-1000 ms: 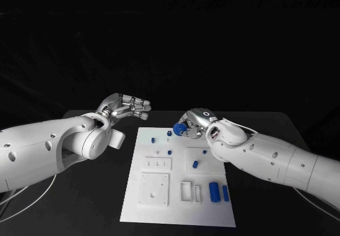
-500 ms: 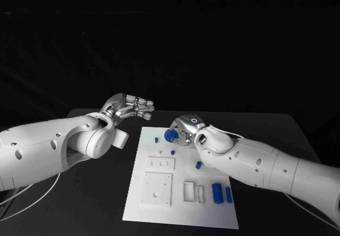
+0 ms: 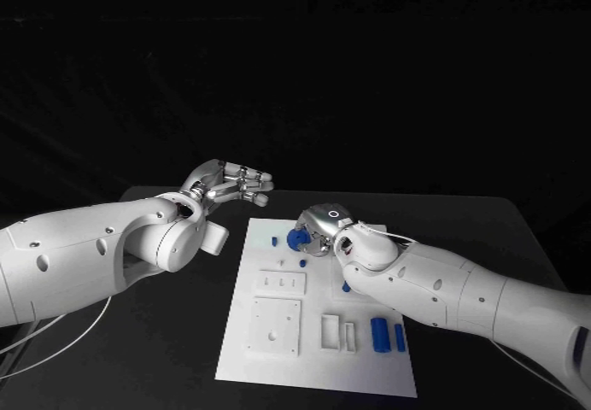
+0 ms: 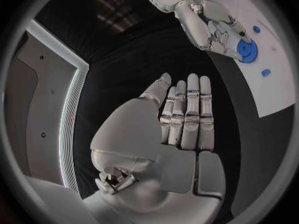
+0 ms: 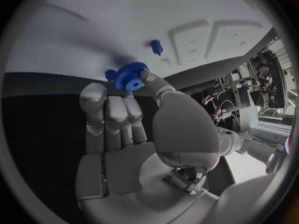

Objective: Assemble the parts on the task board

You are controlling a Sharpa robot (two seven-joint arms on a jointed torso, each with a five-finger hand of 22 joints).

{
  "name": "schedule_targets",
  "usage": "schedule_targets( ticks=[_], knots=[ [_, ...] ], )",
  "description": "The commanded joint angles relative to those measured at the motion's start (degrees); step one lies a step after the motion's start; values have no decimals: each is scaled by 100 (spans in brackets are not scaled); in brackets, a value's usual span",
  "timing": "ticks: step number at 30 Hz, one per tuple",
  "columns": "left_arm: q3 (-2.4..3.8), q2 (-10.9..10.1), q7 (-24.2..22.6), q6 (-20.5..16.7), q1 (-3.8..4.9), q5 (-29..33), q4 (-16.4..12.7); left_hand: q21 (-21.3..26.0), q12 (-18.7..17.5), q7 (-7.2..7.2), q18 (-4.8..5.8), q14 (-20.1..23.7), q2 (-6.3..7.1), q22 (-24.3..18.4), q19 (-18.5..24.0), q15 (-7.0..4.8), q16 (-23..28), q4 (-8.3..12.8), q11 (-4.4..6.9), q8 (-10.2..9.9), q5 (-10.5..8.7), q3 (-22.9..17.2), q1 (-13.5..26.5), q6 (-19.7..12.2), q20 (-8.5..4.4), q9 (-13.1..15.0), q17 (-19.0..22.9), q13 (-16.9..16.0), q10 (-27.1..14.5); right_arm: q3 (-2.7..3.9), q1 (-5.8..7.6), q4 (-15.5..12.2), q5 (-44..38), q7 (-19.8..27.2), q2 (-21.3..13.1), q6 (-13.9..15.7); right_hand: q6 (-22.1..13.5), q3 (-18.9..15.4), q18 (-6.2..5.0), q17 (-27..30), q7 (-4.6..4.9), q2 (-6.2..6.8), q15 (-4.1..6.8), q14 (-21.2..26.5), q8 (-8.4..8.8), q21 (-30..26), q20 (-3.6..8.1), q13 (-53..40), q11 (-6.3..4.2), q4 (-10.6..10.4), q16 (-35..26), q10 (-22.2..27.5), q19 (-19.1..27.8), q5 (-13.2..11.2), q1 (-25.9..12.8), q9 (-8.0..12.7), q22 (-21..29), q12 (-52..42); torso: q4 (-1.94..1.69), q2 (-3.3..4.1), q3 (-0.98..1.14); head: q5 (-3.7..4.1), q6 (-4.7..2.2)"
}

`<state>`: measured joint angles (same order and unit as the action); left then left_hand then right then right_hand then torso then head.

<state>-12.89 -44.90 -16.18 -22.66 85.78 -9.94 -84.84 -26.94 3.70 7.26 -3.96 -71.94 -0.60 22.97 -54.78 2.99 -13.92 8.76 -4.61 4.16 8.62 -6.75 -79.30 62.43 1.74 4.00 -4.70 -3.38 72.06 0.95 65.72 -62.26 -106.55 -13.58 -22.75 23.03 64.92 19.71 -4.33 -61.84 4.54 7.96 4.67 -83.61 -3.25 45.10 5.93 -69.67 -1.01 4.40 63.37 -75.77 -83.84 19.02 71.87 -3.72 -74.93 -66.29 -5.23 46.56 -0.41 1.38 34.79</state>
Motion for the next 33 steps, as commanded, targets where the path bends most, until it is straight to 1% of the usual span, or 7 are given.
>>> schedule_targets(
  ticks=[1, 12, 16, 21, 28, 31, 33],
  knots=[
    [4, 21, -37, 72, 10, -17, -5, 22, -18, -4, 21, 33, 50, 8, -32, -1, 23, -38, 0, -29, -7, 1, -8, -46, 5, -1, 7, -2, -38, -17, -5, 48, -145, -82, 40, -100, 345, 19, 60, 10, -70, 53, 37, 16, -31, -38, 34, 6, -30, -10, -27, 27, -199, 28, 20, -8, -523, 34, 9, -1, 2, -18, 0],
    [4, 51, -35, 80, 10, -17, 12, 22, -18, -4, 21, 33, 50, 8, -32, -1, 23, -38, 0, -29, -7, 1, -8, -46, 5, -1, 7, -2, -38, -99, -11, 247, -148, -88, 186, -108, 232, 32, 59, 45, -39, 75, 25, 20, -29, -49, 23, 46, -9, -22, -55, 61, -200, -15, -2, -1, -524, 80, 10, -4, 9, -44, -13],
    [4, 54, -31, 82, 10, -17, 14, 22, -18, -4, 21, 33, 50, 8, -32, -1, 23, -38, 0, -29, -7, 1, -8, -46, 5, -1, 7, -2, -38, -112, -12, 331, -128, -84, 223, -110, -102, 39, 41, 79, 52, 126, -6, 27, -28, -112, 1, 127, 43, -38, -90, 113, -193, -71, -32, 15, -511, 165, 23, -5, 11, -59, -12],
    [4, 58, -30, 86, 10, -17, 16, 22, -18, -4, 21, 33, 50, 8, -32, -1, 23, -38, 0, -29, -7, 1, -8, -46, 5, -1, 7, -2, -38, -121, -12, 396, -107, -95, 258, -105, -401, 25, 6, 108, 126, 169, -42, 31, -28, -148, -39, 217, 85, -38, -117, 163, -197, -174, -22, 17, -508, 241, 19, -3, 13, -55, -11],
    [4, 64, -25, 94, 10, -17, 24, 28, -18, 0, 20, 31, 50, 55, -21, 1, 28, -44, -3, -30, -4, -9, 4, -55, 8, -1, 8, -2, -41, -129, -12, 449, -74, -103, 292, -107, -594, -66, -24, 137, 167, 180, -57, 39, -31, -208, -61, 331, 101, -47, -151, 231, -199, -223, -11, 16, -501, 331, 22, -2, 15, -45, -13],
    [4, 66, -22, 100, 10, -17, 26, 28, -18, 0, 20, 31, 50, 55, -21, 1, 28, -44, -3, -30, -4, -9, 4, -55, 8, -1, 8, -2, -41, -130, -12, 454, -46, -94, 303, -96, -776, -134, -32, 136, 173, 170, -58, 37, -22, -227, -66, 365, 100, -59, -152, 242, -207, -223, 4, 23, -502, 334, 27, -3, 15, -46, -16],
    [4, 69, -19, 103, 10, -17, 27, 28, -18, 0, 20, 31, 50, 55, -21, 1, 28, -44, -3, -30, -4, -9, 4, -55, 8, -1, 8, -2, -41, -130, -12, 454, -13, -82, 307, -99, -1050, -181, -28, 138, 160, 172, -46, 39, -16, -231, -59, 380, 79, -69, -156, 247, -210, -225, 1, 31, -503, 339, 28, -3, 16, -46, -12]
  ],
)
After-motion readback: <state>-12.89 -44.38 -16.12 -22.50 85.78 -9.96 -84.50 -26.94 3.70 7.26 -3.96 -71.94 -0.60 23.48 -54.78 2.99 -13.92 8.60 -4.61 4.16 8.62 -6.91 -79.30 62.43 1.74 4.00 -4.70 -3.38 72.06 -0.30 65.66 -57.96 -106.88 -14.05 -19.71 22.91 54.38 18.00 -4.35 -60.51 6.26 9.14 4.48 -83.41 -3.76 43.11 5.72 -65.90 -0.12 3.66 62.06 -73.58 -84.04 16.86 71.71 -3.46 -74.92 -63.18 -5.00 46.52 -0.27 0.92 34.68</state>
